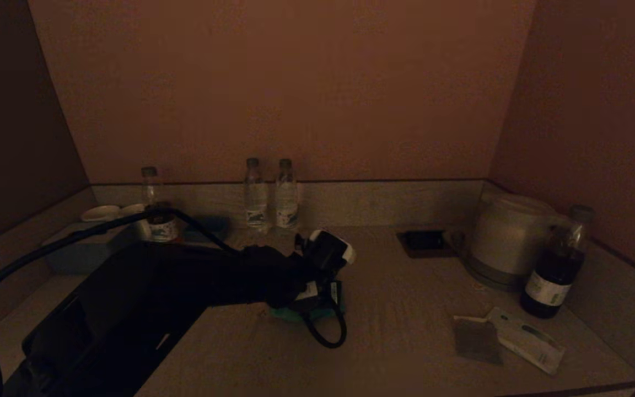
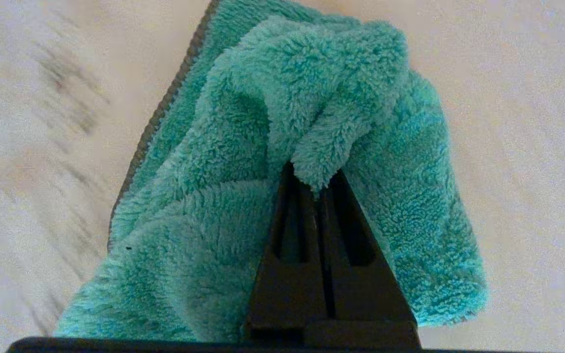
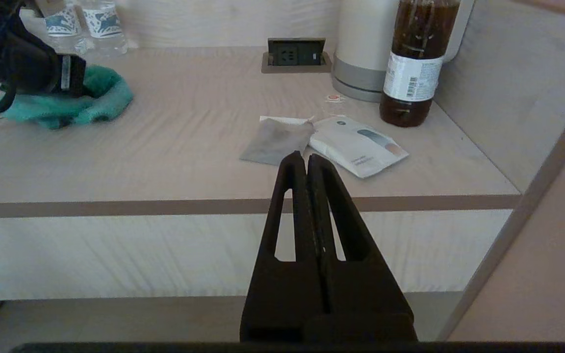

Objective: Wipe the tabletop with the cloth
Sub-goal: Sweep the stains on the table

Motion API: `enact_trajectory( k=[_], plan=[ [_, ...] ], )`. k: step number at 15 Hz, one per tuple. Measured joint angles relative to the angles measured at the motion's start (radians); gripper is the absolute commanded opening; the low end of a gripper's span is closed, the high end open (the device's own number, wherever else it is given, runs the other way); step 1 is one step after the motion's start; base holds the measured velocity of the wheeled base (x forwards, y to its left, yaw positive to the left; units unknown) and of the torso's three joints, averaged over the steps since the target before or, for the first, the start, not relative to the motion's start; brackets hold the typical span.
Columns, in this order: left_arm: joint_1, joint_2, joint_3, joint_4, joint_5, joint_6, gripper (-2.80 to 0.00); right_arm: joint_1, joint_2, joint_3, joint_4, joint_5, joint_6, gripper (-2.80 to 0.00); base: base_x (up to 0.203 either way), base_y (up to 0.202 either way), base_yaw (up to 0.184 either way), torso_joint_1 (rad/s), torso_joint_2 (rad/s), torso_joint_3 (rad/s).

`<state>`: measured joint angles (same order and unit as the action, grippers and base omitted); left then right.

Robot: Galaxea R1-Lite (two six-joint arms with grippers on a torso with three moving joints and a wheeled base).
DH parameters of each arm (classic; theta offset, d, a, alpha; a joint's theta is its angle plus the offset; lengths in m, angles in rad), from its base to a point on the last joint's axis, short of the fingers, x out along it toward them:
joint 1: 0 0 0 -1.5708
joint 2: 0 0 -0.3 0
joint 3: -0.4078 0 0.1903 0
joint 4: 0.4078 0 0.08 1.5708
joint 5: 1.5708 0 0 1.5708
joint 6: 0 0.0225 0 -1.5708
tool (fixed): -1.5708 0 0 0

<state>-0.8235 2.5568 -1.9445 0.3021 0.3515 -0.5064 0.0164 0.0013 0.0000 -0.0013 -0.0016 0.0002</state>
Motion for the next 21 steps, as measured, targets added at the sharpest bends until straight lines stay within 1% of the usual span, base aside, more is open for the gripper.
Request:
enact_trajectory(
  k=[1,2,4,5,6,7,9,10,11,13,14,16,18,20,21],
  plan=[
    [-0.033,-0.008,0.005,0.034,0.003,-0.009,-2.80,0.000,0.000,0.000,0.000,0.000,0.000,-2.80,0.000,0.000,0.000,0.000,0.00,0.000],
    [-0.047,-0.013,0.010,0.062,0.010,-0.014,-2.80,0.000,0.000,0.000,0.000,0.000,0.000,-2.80,0.000,0.000,0.000,0.000,0.00,0.000],
    [-0.052,-0.022,0.024,0.110,0.019,-0.051,-2.80,0.000,0.000,0.000,0.000,0.000,0.000,-2.80,0.000,0.000,0.000,0.000,0.00,0.000],
    [-0.050,-0.028,0.036,0.146,0.037,-0.072,-2.80,0.000,0.000,0.000,0.000,0.000,0.000,-2.80,0.000,0.000,0.000,0.000,0.00,0.000],
    [-0.045,-0.035,0.049,0.163,0.050,-0.085,-2.80,0.000,0.000,0.000,0.000,0.000,0.000,-2.80,0.000,0.000,0.000,0.000,0.00,0.000],
    [-0.034,-0.040,0.066,0.175,0.077,-0.093,-2.80,0.000,0.000,0.000,0.000,0.000,0.000,-2.80,0.000,0.000,0.000,0.000,0.00,0.000],
    [-0.003,-0.041,0.086,0.187,0.150,-0.102,-2.80,0.000,0.000,0.000,0.000,0.000,0.000,-2.80,0.000,0.000,0.000,0.000,0.00,0.000],
    [0.014,-0.038,0.090,0.190,0.177,-0.103,-2.80,0.000,0.000,0.000,0.000,0.000,0.000,-2.80,0.000,0.000,0.000,0.000,0.00,0.000],
    [0.029,-0.032,0.090,0.189,0.190,-0.103,-2.80,0.000,0.000,0.000,0.000,0.000,0.000,-2.80,0.000,0.000,0.000,0.000,0.00,0.000],
    [0.041,-0.027,0.090,0.187,0.193,-0.102,-2.80,0.000,0.000,0.000,0.000,0.000,0.000,-2.80,0.000,0.000,0.000,0.000,0.00,0.000],
    [0.056,-0.020,0.083,0.188,0.194,-0.099,-2.80,0.000,0.000,0.000,0.000,0.000,0.000,-2.80,0.000,0.000,0.000,0.000,0.00,0.000],
    [0.113,-0.002,0.057,0.189,0.200,-0.095,-2.80,0.000,0.000,0.000,0.000,0.000,0.000,-2.80,0.000,0.000,0.000,0.000,0.00,0.000],
    [0.131,0.011,0.041,0.189,0.200,-0.082,-2.80,-0.001,0.000,0.000,0.000,0.000,0.000,-2.80,0.000,0.000,0.000,0.000,0.00,0.000],
    [0.208,0.029,0.009,0.157,0.193,-0.048,-2.80,0.000,0.000,0.000,0.000,0.000,0.000,-2.80,0.000,0.000,0.000,0.000,0.00,0.000],
    [0.232,0.037,0.000,0.137,0.194,-0.037,-2.80,0.000,0.000,0.000,0.000,0.000,0.000,-2.80,0.000,0.000,0.000,0.000,0.00,0.000]
  ],
)
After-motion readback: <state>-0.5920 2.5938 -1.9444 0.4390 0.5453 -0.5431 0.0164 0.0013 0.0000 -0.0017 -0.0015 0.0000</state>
